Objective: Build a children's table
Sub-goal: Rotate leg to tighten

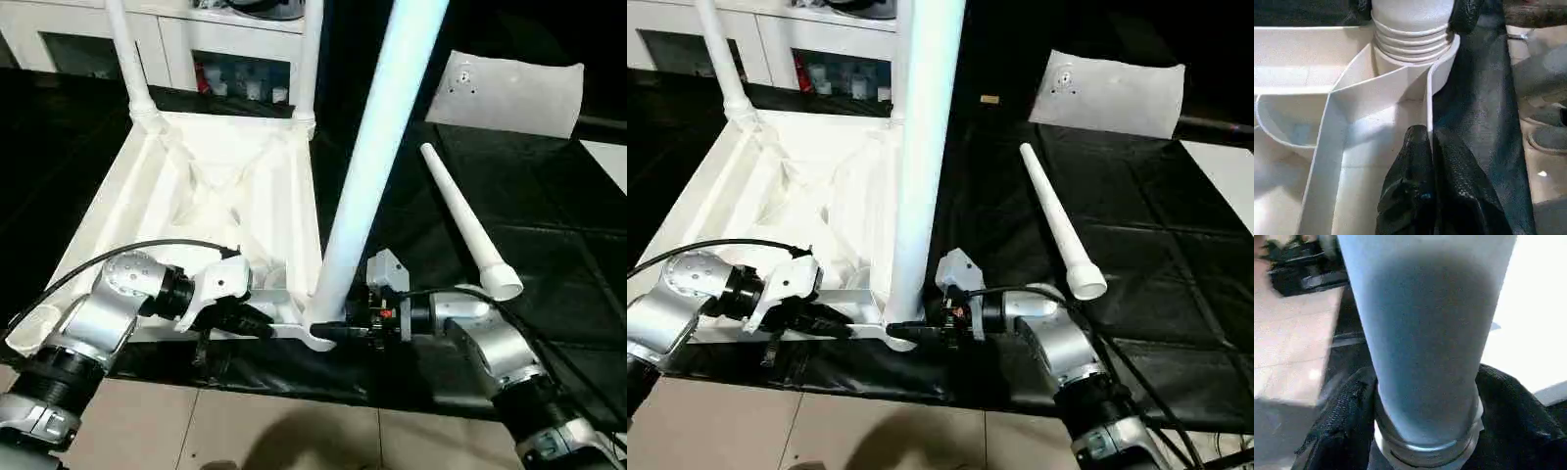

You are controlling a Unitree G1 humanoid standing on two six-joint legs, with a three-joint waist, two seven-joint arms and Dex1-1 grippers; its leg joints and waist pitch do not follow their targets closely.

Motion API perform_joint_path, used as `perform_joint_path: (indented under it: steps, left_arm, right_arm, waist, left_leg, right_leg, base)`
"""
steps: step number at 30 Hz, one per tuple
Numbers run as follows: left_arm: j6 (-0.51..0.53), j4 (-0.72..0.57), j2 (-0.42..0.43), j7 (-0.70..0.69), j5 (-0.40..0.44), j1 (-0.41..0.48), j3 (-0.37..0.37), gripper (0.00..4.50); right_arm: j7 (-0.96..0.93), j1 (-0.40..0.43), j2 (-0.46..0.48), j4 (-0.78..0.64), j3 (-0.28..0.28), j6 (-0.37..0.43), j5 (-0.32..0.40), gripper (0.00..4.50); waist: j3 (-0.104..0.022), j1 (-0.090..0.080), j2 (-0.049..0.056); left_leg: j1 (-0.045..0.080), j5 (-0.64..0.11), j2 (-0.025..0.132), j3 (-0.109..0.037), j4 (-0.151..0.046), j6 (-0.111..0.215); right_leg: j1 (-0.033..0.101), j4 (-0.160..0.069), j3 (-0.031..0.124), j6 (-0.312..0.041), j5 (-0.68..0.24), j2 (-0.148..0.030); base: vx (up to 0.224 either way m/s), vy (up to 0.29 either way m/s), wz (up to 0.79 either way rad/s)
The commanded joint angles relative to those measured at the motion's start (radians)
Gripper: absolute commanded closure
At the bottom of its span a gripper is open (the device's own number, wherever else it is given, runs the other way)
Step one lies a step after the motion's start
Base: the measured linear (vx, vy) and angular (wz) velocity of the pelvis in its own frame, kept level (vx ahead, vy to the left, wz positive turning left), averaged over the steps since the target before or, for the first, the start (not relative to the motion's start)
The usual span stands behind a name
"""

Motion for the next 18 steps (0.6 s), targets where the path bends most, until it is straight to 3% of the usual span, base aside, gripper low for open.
perform_joint_path:
  steps: [1,5,6,11,15,17,18]
  left_arm:
    - [0.044,-0.004,-0.049,0.082,0.016,0.014,-0.023,4.5]
    - [0.144,-0.052,-0.154,0.239,0.014,0.033,0.004,4.5]
    - [0.144,-0.052,-0.154,0.239,0.014,0.033,0.004,4.5]
    - [0.276,-0.107,-0.333,0.453,0.058,0.029,-0.009,4.5]
    - [0.303,-0.096,-0.405,0.55,0.091,0.007,-0.015,4.5]
    - [0.294,-0.089,-0.408,0.557,0.105,-0.004,-0.027,4.5]
    - [0.287,-0.086,-0.402,0.55,0.109,-0.007,-0.031,4.5]
  right_arm:
    - [-0.085,0.006,0.042,-0.009,-0.008,0.02,0.003,1.83]
    - [-0.257,0.044,0.144,-0.041,-0.039,0.061,0.005,1.83]
    - [-0.257,0.044,0.144,-0.041,-0.039,0.061,0.005,1.83]
    - [-0.578,0.046,0.327,-0.02,-0.068,0.125,-0.058,1.83]
    - [-0.677,0.033,0.394,-0.009,-0.069,0.13,-0.08,1.83]
    - [-0.682,0.032,0.403,-0.012,-0.08,0.114,-0.069,1.28]
    - [-0.676,0.033,0.398,-0.014,-0.086,0.105,-0.067,1.28]
  waist:
    - [-0.036,-0.008,0.02]
    - [-0.035,-0.013,0.015]
    - [-0.034,-0.018,0.016]
    - [-0.037,-0.041,0.014]
    - [-0.04,-0.05,0.013]
    - [-0.041,-0.05,0.013]
    - [-0.042,-0.049,0.016]
  left_leg:
    - [-0.005,-0.226,0.023,0.002,-0.083,-0.003]
    - [-0.007,-0.236,0.02,-0.004,-0.086,-0.001]
    - [-0.011,-0.225,0.021,-0.004,-0.087,-0.003]
    - [-0.018,-0.199,0.018,-0.007,-0.088,-0.013]
    - [-0.02,-0.183,0.015,-0.005,-0.086,0.007]
    - [-0.019,-0.179,0.015,-0.004,-0.086,0.009]
    - [-0.02,-0.176,0.016,-0.004,-0.086,0.012]
  right_leg:
    - [0.045,-0.096,0.057,-0.162,-0.327,-0.076]
    - [0.042,-0.108,0.055,-0.105,-0.447,-0.077]
    - [0.042,-0.107,0.056,-0.101,-0.44,-0.077]
    - [0.042,-0.105,0.054,-0.1,-0.407,-0.073]
    - [0.044,-0.101,0.056,-0.103,-0.333,-0.069]
    - [0.042,-0.102,0.056,-0.104,-0.323,-0.069]
    - [0.043,-0.102,0.056,-0.105,-0.308,-0.07]
  base:
    - [0.0,0.0,0.0]
    - [0.0,0.0,0.0]
    - [0.0,0.0,0.0]
    - [0.0,0.0,0.0]
    - [0.0,0.0,0.0]
    - [0.0,0.0,0.0]
    - [0.0,0.0,0.0]
